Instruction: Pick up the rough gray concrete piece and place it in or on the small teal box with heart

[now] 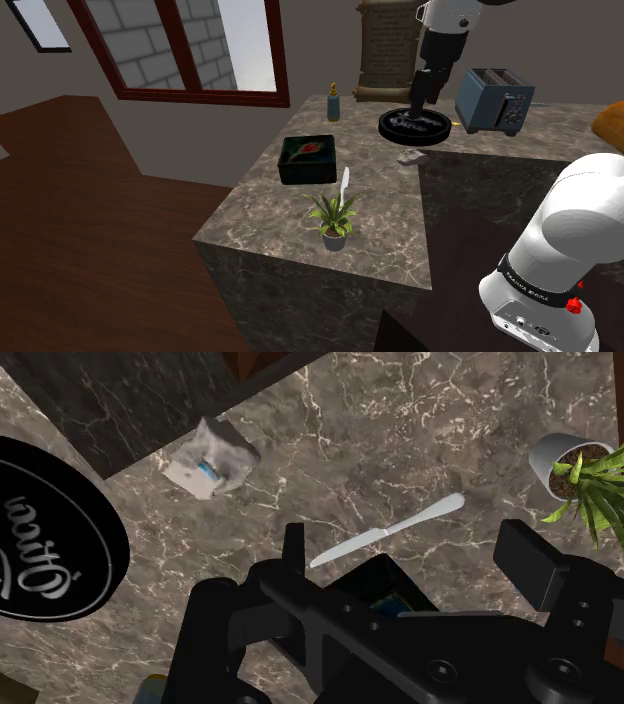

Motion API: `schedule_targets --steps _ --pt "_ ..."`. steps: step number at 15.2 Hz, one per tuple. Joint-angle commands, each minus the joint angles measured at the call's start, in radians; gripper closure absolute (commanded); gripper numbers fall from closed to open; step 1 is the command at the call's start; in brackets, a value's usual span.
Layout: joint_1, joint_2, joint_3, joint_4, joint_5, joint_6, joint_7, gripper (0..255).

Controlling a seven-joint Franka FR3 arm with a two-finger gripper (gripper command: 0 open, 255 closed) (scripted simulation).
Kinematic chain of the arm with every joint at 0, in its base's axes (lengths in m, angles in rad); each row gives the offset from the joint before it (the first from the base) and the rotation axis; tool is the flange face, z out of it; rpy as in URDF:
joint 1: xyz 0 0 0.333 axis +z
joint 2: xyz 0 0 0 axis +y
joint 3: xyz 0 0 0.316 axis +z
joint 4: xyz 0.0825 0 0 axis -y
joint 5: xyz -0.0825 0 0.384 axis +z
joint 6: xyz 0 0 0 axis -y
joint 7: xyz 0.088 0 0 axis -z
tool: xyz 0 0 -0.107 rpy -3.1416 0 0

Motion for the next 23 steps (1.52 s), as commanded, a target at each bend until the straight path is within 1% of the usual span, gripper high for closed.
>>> schedule_targets --steps 1,7,14,20,23 --pt "0.0 0.0 0.0 0.0 0.0 0.0 0.0 0" --pt "-0.092 0.17 -0.092 -0.006 0.045 0.111 0.088 0" --pt "-0.176 0.368 -0.207 -0.015 0.124 0.233 0.164 0" --pt "-0.232 0.538 -0.307 -0.027 0.229 0.331 0.198 0" --pt "-0.229 0.553 -0.308 -0.046 0.241 0.362 0.194 0"
